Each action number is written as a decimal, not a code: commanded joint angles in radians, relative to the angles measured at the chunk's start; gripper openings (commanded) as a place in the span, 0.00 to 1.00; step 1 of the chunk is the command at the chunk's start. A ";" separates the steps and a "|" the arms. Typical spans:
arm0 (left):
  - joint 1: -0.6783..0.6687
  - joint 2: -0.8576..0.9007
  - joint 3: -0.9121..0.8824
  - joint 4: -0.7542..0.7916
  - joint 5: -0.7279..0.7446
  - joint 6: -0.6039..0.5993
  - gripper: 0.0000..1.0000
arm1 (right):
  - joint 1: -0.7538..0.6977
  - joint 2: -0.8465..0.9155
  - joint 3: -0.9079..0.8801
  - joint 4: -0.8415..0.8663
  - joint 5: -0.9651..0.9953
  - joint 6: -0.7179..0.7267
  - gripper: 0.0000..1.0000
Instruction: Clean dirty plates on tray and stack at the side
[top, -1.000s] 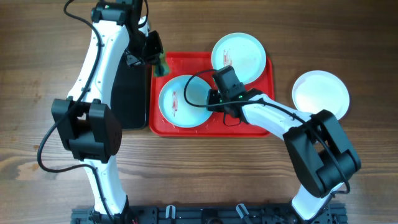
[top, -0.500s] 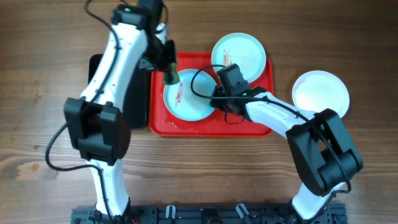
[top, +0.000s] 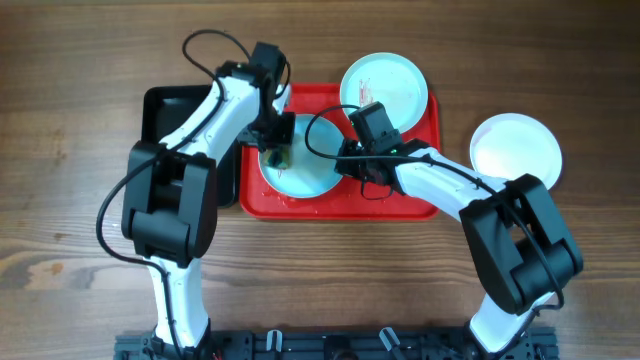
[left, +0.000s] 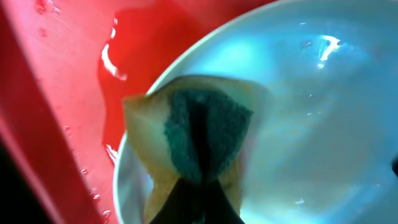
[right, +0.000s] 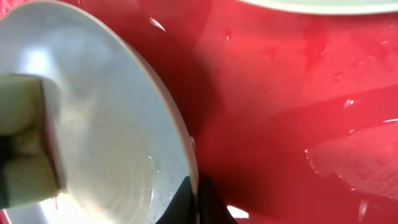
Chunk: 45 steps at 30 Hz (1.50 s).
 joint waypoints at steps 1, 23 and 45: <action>-0.007 0.004 -0.087 0.087 0.084 0.029 0.04 | -0.004 0.022 -0.003 0.013 -0.098 -0.018 0.04; -0.014 0.003 -0.145 -0.014 0.157 0.043 0.04 | -0.004 0.022 -0.003 0.014 -0.046 -0.018 0.05; -0.106 0.003 -0.145 0.219 -0.496 -0.214 0.04 | -0.004 0.022 -0.003 0.013 -0.042 -0.018 0.04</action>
